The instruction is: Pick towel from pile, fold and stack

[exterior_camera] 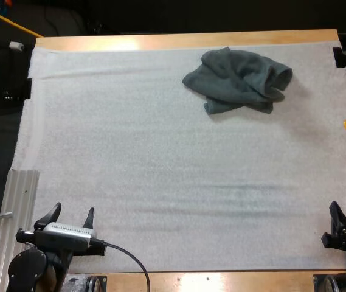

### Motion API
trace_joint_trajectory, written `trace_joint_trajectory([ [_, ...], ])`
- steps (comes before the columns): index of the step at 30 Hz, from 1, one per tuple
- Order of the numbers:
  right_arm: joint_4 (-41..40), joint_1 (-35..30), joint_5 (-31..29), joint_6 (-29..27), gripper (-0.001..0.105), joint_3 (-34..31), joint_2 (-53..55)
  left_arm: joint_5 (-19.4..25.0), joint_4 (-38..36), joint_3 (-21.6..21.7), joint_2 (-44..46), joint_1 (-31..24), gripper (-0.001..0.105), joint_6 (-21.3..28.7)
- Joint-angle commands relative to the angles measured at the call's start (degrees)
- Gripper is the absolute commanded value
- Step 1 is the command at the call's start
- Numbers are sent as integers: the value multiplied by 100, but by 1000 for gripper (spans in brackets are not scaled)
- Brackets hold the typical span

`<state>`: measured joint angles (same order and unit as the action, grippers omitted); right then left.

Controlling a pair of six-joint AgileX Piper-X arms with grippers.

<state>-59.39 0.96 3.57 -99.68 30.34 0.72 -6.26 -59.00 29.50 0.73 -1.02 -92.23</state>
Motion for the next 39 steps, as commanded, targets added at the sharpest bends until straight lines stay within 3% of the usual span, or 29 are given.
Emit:
trace_joint_trajectory([
  [1,-16,-12,6,-39,64,16,219,5,67,4,780,16,61,-41],
  [7,36,-12,6,-39,64,68,193,-21,263,21,752,16,61,-211],
  [13,35,-12,79,-39,64,562,-119,-928,432,287,396,38,61,-400],
  [15,35,-12,375,-39,64,874,-334,-1173,563,447,156,192,61,-478],
  [23,8,-12,1693,-39,64,1917,-1171,-1368,751,1087,-730,1099,61,-459],
  [27,9,-12,2379,-39,64,2340,-1579,-1462,751,1366,-1207,1486,61,-225],
  [34,143,-12,2590,-39,64,2486,-2260,-1462,764,1505,-1709,1598,61,-219],
  [39,697,-12,2566,-39,64,2486,-3038,-1476,764,1505,-1834,1598,61,-219],
])
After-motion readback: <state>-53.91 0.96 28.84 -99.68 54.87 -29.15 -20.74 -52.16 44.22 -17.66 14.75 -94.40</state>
